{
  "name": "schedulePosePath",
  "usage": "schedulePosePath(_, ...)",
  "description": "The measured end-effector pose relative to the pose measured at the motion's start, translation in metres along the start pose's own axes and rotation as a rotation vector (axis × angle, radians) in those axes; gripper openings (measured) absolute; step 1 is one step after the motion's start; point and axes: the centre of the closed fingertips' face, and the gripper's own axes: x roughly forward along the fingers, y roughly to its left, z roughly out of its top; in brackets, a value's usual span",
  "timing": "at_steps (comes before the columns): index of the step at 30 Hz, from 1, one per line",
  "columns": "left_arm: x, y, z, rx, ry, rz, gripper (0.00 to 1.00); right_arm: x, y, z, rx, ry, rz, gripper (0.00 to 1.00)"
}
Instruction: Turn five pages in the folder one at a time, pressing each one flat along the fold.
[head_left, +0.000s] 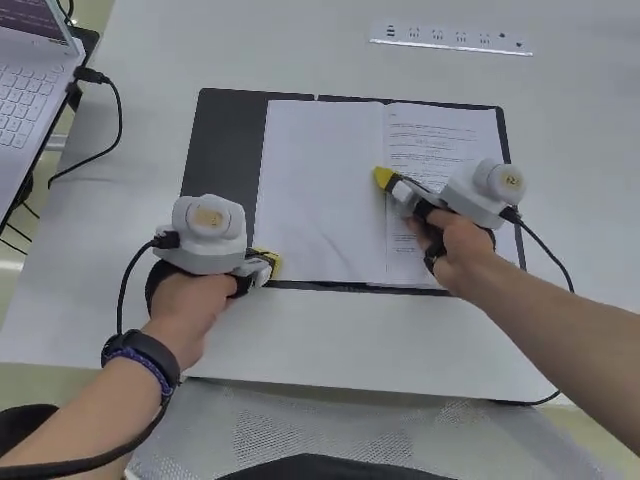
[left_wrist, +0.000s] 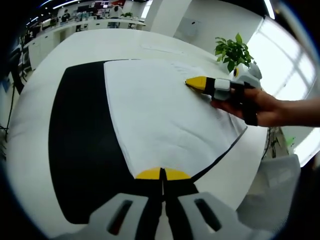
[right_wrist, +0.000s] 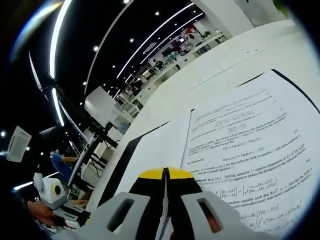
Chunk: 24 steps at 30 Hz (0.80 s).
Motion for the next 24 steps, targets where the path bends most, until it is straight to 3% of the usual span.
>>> schedulePosePath(15, 0.002, 0.002, 0.001, 0.009, -0.011, 0.045, 0.0, 0.016, -0.01, 0.015, -0.015, -0.035, 0.017, 0.0)
schedulePosePath(24, 0.003, 0.003, 0.001, 0.027, -0.009, 0.053, 0.0, 0.029, -0.019, 0.03, 0.04, -0.077, -0.014, 0.0)
